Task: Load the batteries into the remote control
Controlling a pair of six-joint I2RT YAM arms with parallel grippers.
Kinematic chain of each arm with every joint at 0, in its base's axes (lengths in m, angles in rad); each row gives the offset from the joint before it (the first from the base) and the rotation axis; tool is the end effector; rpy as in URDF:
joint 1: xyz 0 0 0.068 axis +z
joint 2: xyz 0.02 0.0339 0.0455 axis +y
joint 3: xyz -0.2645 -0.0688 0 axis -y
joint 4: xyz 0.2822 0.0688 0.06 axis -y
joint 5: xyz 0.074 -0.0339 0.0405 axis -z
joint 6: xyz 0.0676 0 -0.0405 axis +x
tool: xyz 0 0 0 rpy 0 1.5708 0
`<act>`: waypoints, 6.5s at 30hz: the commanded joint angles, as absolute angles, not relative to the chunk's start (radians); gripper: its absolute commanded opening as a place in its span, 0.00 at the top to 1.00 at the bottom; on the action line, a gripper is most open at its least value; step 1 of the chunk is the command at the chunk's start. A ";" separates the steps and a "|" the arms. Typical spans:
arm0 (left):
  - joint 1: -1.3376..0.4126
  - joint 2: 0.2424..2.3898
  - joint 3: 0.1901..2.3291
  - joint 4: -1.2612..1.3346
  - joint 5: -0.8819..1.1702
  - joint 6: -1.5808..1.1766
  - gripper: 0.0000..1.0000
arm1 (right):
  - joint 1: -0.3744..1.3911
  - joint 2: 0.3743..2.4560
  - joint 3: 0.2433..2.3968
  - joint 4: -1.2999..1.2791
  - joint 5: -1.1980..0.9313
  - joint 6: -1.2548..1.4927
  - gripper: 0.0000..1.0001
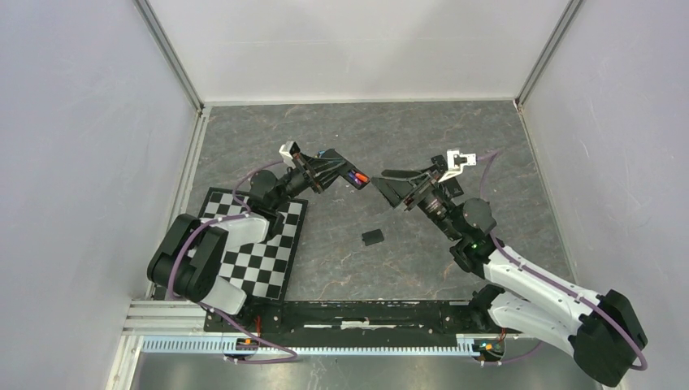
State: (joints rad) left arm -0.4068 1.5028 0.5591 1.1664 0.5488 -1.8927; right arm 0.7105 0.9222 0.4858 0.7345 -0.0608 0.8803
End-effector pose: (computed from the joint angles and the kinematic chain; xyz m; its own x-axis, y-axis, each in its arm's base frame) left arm 0.3026 -0.1687 0.2132 -0.8277 -0.5247 0.1993 -0.0622 -0.2671 -0.9617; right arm 0.2070 0.1835 0.3009 -0.3940 0.6761 -0.6226 -0.6143 0.3101 0.7256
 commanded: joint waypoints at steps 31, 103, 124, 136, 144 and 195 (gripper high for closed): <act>-0.430 1.454 0.567 1.299 0.536 -2.039 0.98 | 0.706 1.121 0.627 0.736 -0.081 1.002 0.38; -0.410 1.066 0.780 0.061 0.289 -0.915 0.98 | 0.587 1.093 0.765 0.094 -0.364 0.022 0.09; -0.347 1.010 0.801 -0.163 0.121 -0.896 0.98 | 0.685 1.600 0.832 -0.192 -0.389 -0.663 0.08; -0.330 1.035 0.801 -0.140 0.145 -0.897 0.98 | 0.687 1.697 0.868 -0.190 -0.314 -0.643 0.49; -0.326 1.029 0.787 -0.132 0.155 -0.900 0.98 | 0.681 1.706 0.904 -0.164 -0.122 -0.337 0.59; -0.311 1.006 0.747 -0.093 0.157 -0.897 0.98 | 0.617 1.964 1.315 -0.699 -0.054 -0.231 0.56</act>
State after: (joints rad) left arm -0.3153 1.0199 0.7479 -0.1535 0.1413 -0.9325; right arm 0.6170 1.9263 1.2976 -0.6495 -0.0753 -0.2245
